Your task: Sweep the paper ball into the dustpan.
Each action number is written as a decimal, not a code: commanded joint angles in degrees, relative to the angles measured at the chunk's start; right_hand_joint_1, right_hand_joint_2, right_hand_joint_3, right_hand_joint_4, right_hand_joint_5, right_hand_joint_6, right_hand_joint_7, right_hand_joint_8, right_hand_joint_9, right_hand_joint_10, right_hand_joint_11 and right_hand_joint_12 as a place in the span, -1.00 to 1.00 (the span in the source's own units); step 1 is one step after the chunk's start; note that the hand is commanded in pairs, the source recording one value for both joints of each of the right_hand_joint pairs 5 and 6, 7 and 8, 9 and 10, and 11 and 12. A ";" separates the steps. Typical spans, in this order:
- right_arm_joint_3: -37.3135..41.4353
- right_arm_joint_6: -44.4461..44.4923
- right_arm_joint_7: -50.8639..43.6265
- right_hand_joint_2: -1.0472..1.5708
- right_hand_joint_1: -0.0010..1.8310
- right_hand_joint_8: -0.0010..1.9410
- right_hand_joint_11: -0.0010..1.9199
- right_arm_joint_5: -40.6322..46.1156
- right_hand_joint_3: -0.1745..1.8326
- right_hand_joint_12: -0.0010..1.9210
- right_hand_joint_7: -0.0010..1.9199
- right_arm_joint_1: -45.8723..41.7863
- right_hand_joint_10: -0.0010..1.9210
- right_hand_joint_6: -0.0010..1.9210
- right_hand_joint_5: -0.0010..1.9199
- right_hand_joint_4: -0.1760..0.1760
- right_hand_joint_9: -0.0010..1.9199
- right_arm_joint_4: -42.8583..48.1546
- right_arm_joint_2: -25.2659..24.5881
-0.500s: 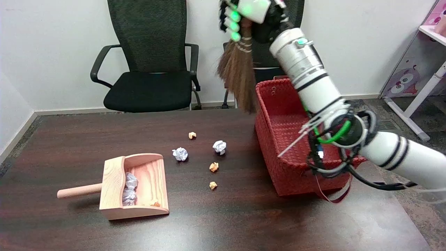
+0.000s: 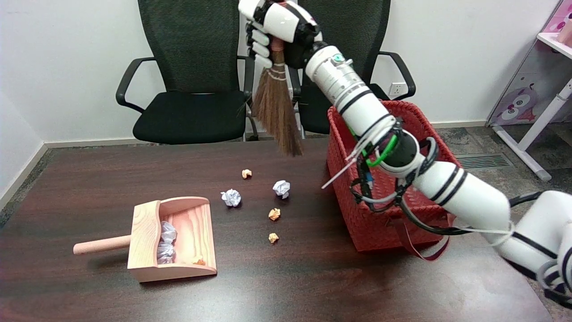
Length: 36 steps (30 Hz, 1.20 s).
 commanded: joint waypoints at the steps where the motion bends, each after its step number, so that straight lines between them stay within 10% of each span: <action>1: 22.59 33.31 -4.37 0.49 -0.05 0.98 1.00 -3.78 0.48 1.00 1.00 -3.77 1.00 1.00 1.00 0.15 1.00 11.47 -18.22; 5: 24.24 32.01 -4.38 0.51 -0.07 0.98 1.00 -3.76 0.47 1.00 1.00 -6.08 1.00 1.00 1.00 0.17 1.00 10.88 -19.00; 7: 23.75 31.56 -4.38 0.51 -0.06 0.98 1.00 -4.19 0.46 1.00 1.00 -6.44 1.00 1.00 1.00 1.00 1.00 10.79 -18.48; 20: 5.96 5.50 -4.46 0.55 -0.08 0.98 1.00 -20.45 0.42 1.00 1.00 -5.62 1.00 1.00 1.00 1.00 1.00 6.23 -5.55; 30: 16.84 -0.51 -4.46 0.63 -0.13 0.98 1.00 -47.61 0.42 1.00 1.00 -11.97 1.00 1.00 1.00 1.00 1.00 11.78 -16.42; 32: 19.56 -0.51 -4.46 0.63 -0.15 0.98 1.00 -53.50 0.43 1.00 1.00 -12.50 1.00 1.00 1.00 0.23 1.00 13.26 -19.76; 36: 24.33 -3.41 -4.46 0.62 -0.16 0.98 1.00 -63.07 0.46 1.00 1.00 -13.91 1.00 1.00 1.00 0.22 1.00 18.09 -27.77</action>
